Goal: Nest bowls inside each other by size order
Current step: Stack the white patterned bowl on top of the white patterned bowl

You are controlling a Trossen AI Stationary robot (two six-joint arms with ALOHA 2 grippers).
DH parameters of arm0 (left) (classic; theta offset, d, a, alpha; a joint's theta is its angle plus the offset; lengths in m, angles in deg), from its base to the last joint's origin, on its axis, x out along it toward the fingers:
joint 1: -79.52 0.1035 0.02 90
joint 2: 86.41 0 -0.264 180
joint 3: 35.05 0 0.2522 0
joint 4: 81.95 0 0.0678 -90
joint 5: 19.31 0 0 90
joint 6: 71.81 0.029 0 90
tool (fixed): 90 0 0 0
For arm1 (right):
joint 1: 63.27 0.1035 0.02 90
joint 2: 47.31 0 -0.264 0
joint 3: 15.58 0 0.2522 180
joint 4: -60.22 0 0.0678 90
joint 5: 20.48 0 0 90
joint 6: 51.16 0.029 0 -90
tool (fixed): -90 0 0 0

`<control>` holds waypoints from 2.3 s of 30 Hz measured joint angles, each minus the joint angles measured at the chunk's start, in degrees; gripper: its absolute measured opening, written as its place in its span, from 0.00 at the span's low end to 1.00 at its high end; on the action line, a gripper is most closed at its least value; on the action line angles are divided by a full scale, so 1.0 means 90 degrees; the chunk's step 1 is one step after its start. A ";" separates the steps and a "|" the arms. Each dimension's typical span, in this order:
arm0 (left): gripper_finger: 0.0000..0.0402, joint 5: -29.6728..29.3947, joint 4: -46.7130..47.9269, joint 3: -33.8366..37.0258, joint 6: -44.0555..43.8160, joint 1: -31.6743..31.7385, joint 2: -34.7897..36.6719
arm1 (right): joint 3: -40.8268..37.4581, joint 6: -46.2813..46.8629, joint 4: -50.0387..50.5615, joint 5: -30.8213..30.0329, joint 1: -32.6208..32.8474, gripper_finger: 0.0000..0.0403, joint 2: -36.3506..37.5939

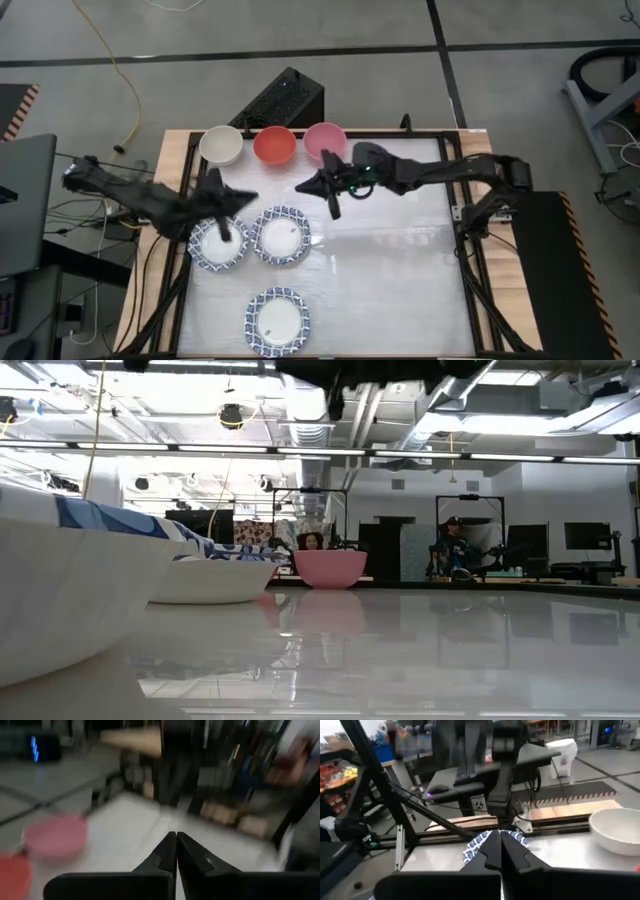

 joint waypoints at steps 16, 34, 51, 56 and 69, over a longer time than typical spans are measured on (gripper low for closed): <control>0.00 0.3750 -0.2629 -0.2627 0.4059 0.0042 -0.0545 | -0.0003 0.0009 0.0469 -0.0684 -0.0024 0.02 0.0540; 0.00 0.4626 -0.2920 -0.4598 0.6687 0.0042 -0.2287 | -0.0008 0.0055 0.0454 -0.0966 -0.0097 0.02 0.0466; 0.00 0.5991 -0.3195 -0.4608 0.5852 0.0029 -0.2371 | -0.0008 0.0055 0.0450 -0.0966 -0.0066 0.02 0.0466; 0.00 0.4974 -0.1839 -0.4605 0.5523 0.0020 -0.2213 | -0.0008 0.0030 0.0448 -0.0964 -0.0023 0.02 0.0471; 0.00 0.1022 0.2831 -0.4234 0.2854 0.0025 -0.1070 | -0.0008 0.0040 0.0687 -0.0951 0.0087 0.02 0.0721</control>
